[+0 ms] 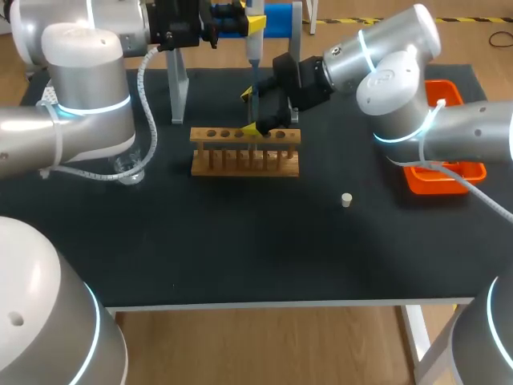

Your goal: Invert the test tube, pick up the pipette, mount the tip to pipette, aspirate from beaker and dispense into the tube, eject the tip, return the pipette, and cap with the stopper.

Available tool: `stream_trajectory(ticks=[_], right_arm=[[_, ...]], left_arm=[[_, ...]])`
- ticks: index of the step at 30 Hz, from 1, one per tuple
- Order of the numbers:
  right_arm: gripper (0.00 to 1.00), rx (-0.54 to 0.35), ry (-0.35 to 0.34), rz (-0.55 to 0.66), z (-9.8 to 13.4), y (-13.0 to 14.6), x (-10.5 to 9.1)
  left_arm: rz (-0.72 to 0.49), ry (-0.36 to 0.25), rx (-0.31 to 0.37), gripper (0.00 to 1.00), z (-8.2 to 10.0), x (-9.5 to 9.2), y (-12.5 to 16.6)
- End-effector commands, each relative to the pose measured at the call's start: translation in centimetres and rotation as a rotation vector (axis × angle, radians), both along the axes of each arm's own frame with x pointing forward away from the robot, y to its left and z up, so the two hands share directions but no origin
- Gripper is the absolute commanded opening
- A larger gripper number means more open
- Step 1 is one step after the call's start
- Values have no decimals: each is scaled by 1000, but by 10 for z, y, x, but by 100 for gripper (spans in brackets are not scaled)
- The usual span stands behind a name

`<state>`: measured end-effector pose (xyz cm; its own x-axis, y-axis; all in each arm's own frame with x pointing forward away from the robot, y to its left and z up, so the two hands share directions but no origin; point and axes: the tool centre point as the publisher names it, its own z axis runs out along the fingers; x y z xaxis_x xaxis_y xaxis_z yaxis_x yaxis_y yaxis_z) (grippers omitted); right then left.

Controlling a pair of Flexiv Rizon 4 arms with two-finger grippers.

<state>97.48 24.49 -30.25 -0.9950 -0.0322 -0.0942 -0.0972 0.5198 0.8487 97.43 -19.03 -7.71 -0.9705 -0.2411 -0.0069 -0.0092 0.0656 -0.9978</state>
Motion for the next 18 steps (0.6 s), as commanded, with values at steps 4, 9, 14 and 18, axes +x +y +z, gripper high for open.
stream_trajectory(ticks=[4, 9, 14, 18], right_arm=[[100, -4, 2, 2, 1, -1, 0], [100, -4, 2, 2, 1, -1, 0], [100, -4, 2, 2, 1, -1, 0], [100, -4, 2, 2, 1, -1, 0]], left_arm=[[5, -3, -3, 0, -1, 0, -1], [4, 0, -2, 0, -3, 1, -2], [2, 0, -1, 0, -3, 2, -3], [0, -1, -1, 0, -2, 2, -3]])
